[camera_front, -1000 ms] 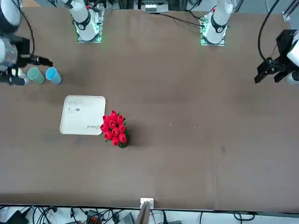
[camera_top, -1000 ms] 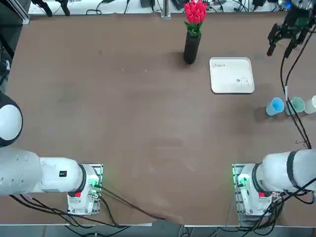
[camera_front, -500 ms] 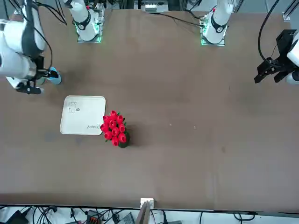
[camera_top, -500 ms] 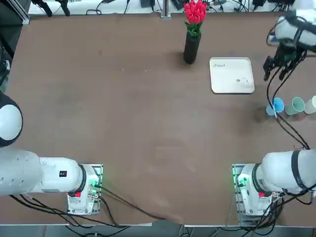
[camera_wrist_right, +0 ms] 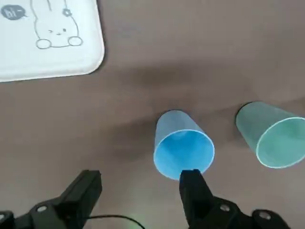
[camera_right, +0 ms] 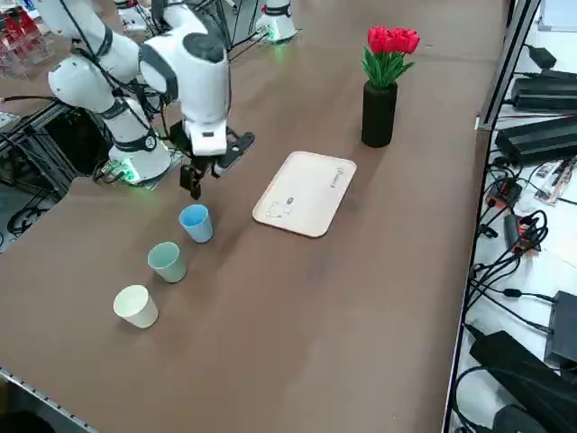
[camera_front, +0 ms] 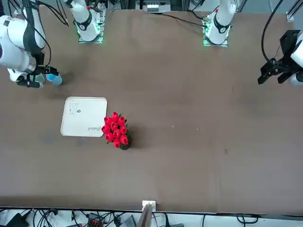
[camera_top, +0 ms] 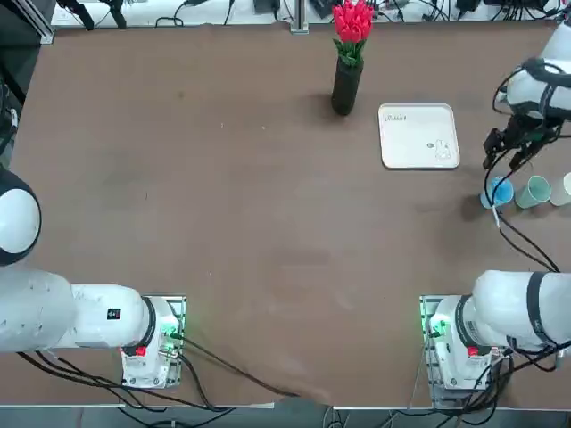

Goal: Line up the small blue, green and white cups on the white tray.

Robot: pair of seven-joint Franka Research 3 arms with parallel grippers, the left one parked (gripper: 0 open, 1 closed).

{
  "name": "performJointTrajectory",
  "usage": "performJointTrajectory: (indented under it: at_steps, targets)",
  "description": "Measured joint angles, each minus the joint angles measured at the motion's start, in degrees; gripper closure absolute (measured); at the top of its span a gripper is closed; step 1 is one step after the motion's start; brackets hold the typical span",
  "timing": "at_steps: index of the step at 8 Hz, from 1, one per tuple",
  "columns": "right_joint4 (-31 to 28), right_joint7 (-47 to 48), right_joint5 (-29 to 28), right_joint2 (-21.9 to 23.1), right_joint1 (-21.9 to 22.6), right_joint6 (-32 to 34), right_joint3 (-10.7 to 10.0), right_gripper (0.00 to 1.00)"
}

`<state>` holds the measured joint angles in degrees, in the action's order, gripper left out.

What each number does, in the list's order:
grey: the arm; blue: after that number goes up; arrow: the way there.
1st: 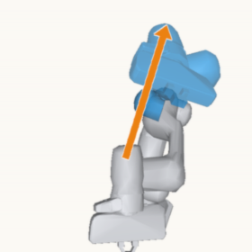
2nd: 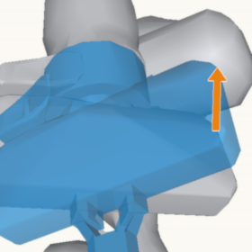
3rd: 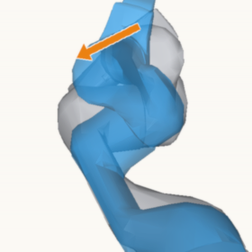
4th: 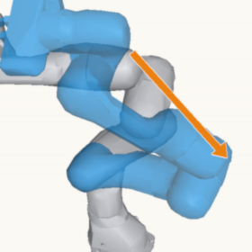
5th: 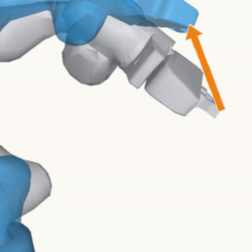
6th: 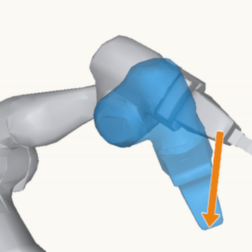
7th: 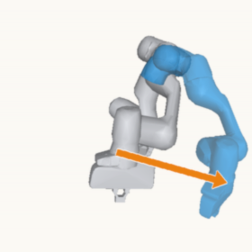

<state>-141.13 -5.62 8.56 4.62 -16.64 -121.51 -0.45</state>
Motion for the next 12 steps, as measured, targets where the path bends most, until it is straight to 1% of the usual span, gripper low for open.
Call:
performJointTrajectory:
  at_steps: [2,4,6,8,10,11,12]
  targets:
    - [-5.19,-0.08,0.0,0.16,-0.5,-6.63,-0.03,0.0]
    - [-9.87,-1.96,0.0,0.14,-2.05,-14.22,-0.08,0.0]
    - [-11.62,-4.34,0.0,0.1,-3.96,-17.21,-0.15,0.01]
    - [-12.25,-4.58,0.0,-0.94,-4.27,-20.33,-0.15,0.04]
    - [-12.81,-4.59,0.0,-2.89,-4.31,-22.64,-0.15,0.18]
    - [-12.81,-4.59,0.0,-3.25,-4.42,-22.86,-0.15,0.35]
    - [-12.8,-4.68,0.0,-3.3,-4.75,-22.86,-0.15,0.56]
